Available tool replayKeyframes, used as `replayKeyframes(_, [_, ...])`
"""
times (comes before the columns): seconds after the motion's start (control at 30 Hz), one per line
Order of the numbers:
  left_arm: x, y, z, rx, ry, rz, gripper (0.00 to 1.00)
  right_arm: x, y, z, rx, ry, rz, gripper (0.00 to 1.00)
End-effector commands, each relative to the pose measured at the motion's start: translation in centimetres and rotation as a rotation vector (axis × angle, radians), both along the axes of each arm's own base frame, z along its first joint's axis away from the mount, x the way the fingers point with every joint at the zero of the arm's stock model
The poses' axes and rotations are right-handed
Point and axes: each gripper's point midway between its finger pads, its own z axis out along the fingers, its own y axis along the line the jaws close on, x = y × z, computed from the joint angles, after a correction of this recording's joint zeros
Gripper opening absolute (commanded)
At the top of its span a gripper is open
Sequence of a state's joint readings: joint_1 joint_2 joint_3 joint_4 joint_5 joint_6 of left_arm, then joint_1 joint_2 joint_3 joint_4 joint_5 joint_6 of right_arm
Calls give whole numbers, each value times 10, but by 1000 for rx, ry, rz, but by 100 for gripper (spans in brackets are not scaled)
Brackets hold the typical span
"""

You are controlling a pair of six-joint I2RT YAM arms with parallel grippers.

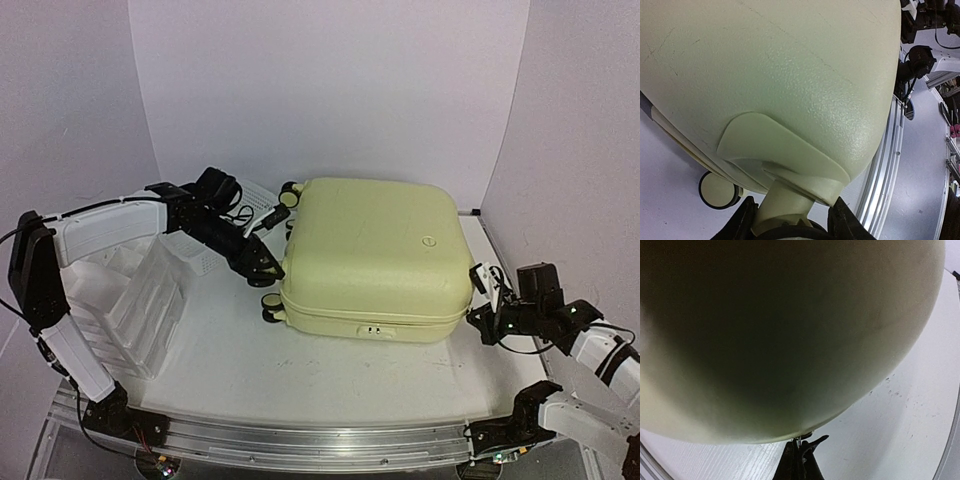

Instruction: Open, take out, and arrange the luggage

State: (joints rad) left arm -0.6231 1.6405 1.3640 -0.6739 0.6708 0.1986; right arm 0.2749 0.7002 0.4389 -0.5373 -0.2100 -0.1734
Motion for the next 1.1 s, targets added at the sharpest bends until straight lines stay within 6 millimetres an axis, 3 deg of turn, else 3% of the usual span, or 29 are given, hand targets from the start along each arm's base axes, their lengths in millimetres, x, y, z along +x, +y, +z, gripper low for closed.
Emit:
replayKeyframes(0.0, [-14,9,-11,59,93,46,17,25,2,38,-30,-165,24,0])
replayKeyframes(0.13, [0,24,-24,154,56,149,0,20,1,32,-45,-174,37,0])
replayKeyframes(0.3, [8,42,-21,202,-17,234,0,22,-7,24,-101,-189,26,0])
replayKeyframes(0.5, [11,46,-13,180,-43,270,0,56,-44,38,-267,-256,-111,0])
replayKeyframes(0.67, [11,46,-13,171,-45,273,0,69,-36,36,26,-225,-75,0])
replayKeyframes(0.8, [5,46,-6,142,-51,264,0,73,-56,17,104,-117,-198,0])
replayKeyframes(0.97, [-1,39,-3,101,-15,229,0,91,-44,24,183,-91,-138,0])
replayKeyframes(1.07, [-2,35,-5,93,5,221,0,111,-49,35,183,-117,-137,0])
